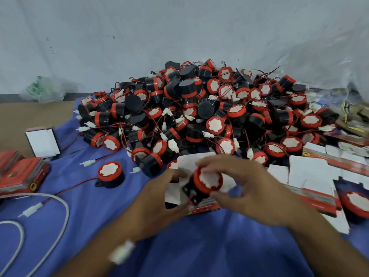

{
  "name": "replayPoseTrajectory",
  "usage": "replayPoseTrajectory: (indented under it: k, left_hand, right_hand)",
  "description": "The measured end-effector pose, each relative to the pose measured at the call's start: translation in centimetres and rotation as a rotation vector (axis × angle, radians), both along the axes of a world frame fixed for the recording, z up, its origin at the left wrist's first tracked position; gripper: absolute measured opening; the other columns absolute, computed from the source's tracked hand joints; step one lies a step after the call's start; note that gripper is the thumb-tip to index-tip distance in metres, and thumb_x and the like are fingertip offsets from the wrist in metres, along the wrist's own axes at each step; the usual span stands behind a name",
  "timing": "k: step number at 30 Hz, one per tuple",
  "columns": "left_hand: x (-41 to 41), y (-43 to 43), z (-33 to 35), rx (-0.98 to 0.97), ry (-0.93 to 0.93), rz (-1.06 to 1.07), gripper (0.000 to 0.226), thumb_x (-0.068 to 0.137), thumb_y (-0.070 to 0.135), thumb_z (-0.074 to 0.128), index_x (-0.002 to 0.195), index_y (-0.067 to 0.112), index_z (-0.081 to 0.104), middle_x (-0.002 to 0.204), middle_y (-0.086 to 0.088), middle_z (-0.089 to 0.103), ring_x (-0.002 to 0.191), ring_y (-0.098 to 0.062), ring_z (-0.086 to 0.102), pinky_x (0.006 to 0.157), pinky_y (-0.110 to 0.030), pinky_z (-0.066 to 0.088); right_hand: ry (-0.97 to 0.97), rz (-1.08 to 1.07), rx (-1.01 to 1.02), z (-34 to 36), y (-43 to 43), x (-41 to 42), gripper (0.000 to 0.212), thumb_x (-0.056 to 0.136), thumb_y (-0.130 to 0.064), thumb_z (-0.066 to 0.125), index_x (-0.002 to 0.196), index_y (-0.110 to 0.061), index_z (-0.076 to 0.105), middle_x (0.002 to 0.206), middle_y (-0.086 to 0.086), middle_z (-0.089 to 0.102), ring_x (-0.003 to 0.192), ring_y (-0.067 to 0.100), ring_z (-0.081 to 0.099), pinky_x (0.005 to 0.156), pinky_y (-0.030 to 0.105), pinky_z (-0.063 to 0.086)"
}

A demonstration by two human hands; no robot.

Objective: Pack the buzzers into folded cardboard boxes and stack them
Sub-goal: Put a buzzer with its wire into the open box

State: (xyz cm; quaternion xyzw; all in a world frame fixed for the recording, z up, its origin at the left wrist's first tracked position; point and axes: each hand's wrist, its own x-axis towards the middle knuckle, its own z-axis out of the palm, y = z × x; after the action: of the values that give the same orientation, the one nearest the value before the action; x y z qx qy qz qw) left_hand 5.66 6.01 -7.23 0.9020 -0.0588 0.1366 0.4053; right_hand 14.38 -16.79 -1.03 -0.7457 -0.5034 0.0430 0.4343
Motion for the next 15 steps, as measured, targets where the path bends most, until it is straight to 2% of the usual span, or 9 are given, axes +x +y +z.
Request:
replayPoseTrajectory:
  k: [2,6,9,12,13,15]
  left_hand:
    - [0.0,0.1,0.0,-0.006,-0.02,-0.016,0.052,0.078,0.056,0.069,0.123,0.05,0.045,0.124,0.033,0.056,0.116,0.008,0.055,0.091,-0.015,0.047]
    - [0.1,0.5,0.0,0.046,-0.021,-0.027,0.057,0.076,0.058,0.071,0.123,0.057,0.04,0.126,0.033,0.053,0.118,0.009,0.053,0.092,-0.016,0.047]
    - [0.2,0.6,0.0,0.006,0.001,-0.014,0.061,0.071,0.062,0.072,0.122,0.059,0.04,0.125,0.032,0.054,0.12,0.01,0.051,0.095,-0.019,0.048]
    - [0.2,0.5,-0.1,0.016,0.03,0.01,0.06,0.067,0.065,0.07,0.117,0.067,0.037,0.124,0.039,0.051,0.119,0.016,0.048,0.092,-0.008,0.043]
    - [0.1,0.4,-0.1,0.032,0.02,0.005,0.058,0.067,0.064,0.07,0.116,0.067,0.038,0.123,0.04,0.051,0.118,0.016,0.048,0.09,-0.006,0.042]
    - [0.1,0.3,-0.1,0.052,-0.004,-0.011,0.054,0.072,0.059,0.072,0.117,0.06,0.044,0.122,0.033,0.054,0.115,0.01,0.053,0.089,-0.011,0.045]
  right_hand:
    - [-0.111,-0.016,-0.085,-0.4,0.2,0.1,0.041,0.084,-0.002,0.076,0.122,-0.014,0.069,0.136,-0.013,0.06,0.128,-0.003,0.051,0.105,0.015,0.04]
    - [-0.184,-0.086,-0.118,-0.3,0.1,0.5,0.04,0.086,-0.01,0.077,0.124,-0.014,0.069,0.137,-0.011,0.058,0.129,-0.006,0.049,0.107,0.013,0.038]
    - [-0.228,-0.159,-0.116,-0.6,0.5,0.1,0.038,0.086,-0.016,0.078,0.123,-0.017,0.07,0.136,-0.012,0.058,0.127,-0.002,0.051,0.108,0.018,0.04]
    - [-0.305,-0.167,-0.173,-1.0,1.0,-0.2,0.029,0.088,-0.017,0.076,0.116,-0.016,0.073,0.131,-0.009,0.059,0.119,0.002,0.052,0.102,0.014,0.039]
    - [-0.323,-0.155,-0.219,-1.1,1.2,-0.3,0.024,0.09,-0.019,0.073,0.114,-0.018,0.073,0.129,-0.009,0.058,0.115,0.003,0.05,0.099,0.014,0.039]
    - [-0.318,-0.135,-0.312,-1.2,1.3,-0.4,0.018,0.097,-0.026,0.063,0.111,-0.022,0.072,0.123,-0.008,0.053,0.111,0.006,0.046,0.094,0.019,0.037]
